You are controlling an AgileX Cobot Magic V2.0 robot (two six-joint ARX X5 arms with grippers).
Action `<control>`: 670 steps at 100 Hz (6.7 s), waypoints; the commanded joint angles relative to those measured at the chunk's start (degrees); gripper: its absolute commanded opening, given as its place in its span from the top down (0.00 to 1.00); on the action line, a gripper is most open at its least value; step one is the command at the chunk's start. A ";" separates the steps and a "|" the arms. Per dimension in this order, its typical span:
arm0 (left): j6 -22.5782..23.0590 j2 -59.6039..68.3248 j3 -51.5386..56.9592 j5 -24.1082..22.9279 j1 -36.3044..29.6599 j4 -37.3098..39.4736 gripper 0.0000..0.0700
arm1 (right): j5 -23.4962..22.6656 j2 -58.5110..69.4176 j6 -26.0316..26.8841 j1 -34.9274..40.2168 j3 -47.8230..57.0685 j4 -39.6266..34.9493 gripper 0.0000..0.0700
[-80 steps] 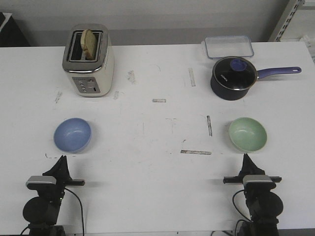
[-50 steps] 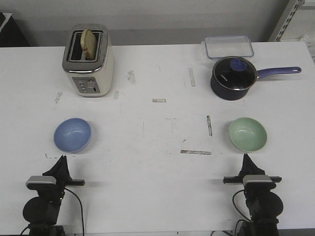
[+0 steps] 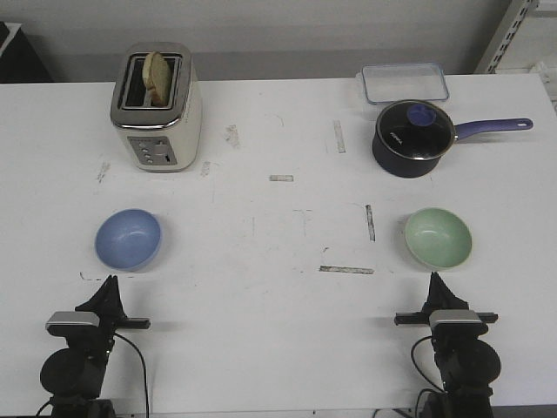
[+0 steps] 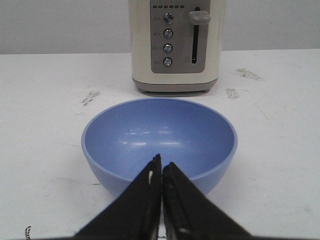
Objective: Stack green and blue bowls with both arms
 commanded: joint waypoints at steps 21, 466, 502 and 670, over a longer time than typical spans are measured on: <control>-0.11 -0.09 -1.16 0.04 0.02 0.68 1.00 | 0.15 -0.07 0.85 0.02 -0.11 0.72 1.00; 0.09 -0.09 -1.16 -0.20 0.04 0.55 1.00 | -12.37 91.58 -3.43 31.45 89.15 -36.41 0.89; 0.09 -0.07 -1.16 -0.20 0.04 0.31 1.00 | -1.20 70.25 -3.41 15.82 72.98 -31.82 1.00; 3.17 62.20 56.63 -10.03 7.50 -33.77 0.39 | 1.51 16.85 -0.28 7.58 27.17 -19.10 1.00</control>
